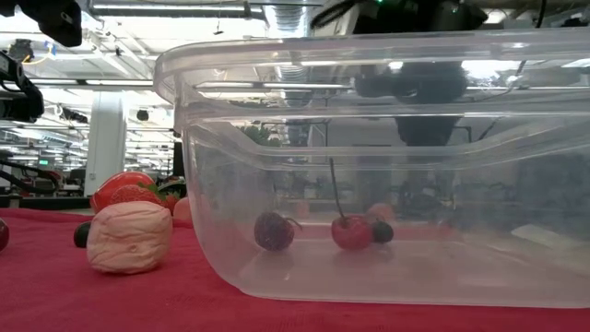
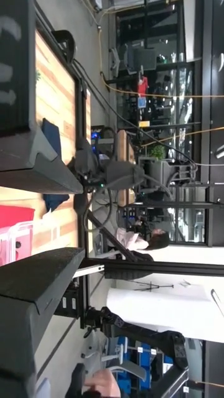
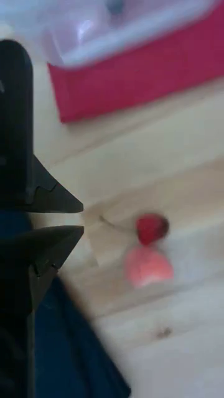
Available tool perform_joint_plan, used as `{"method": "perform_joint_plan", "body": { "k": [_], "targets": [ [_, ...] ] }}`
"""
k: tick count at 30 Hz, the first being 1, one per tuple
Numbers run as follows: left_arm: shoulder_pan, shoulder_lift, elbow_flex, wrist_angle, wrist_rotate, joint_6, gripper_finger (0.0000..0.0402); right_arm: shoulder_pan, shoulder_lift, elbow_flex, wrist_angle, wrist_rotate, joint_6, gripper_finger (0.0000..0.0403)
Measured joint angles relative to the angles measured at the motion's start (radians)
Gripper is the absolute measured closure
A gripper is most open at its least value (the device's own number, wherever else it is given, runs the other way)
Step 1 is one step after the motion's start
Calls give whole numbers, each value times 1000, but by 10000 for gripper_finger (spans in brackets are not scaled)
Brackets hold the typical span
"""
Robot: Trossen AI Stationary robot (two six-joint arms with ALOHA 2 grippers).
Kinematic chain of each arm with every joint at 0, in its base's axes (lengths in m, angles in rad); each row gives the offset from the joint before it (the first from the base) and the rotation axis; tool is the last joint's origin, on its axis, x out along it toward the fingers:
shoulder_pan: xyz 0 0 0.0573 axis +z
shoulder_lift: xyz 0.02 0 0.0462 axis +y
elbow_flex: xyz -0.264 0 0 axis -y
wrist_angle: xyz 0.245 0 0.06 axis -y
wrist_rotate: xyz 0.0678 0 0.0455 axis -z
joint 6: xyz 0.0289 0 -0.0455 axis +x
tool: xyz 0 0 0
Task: Pick and placing Produce into tupperware
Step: Put the top cherry into the transparent bin
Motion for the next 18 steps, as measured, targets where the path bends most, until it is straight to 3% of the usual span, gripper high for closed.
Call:
{"method": "perform_joint_plan", "body": {
  "k": [18],
  "targets": [
    [0,0,0,0,1,0,259,-35,0,-123,188,-58,-50,335]
  ]
}}
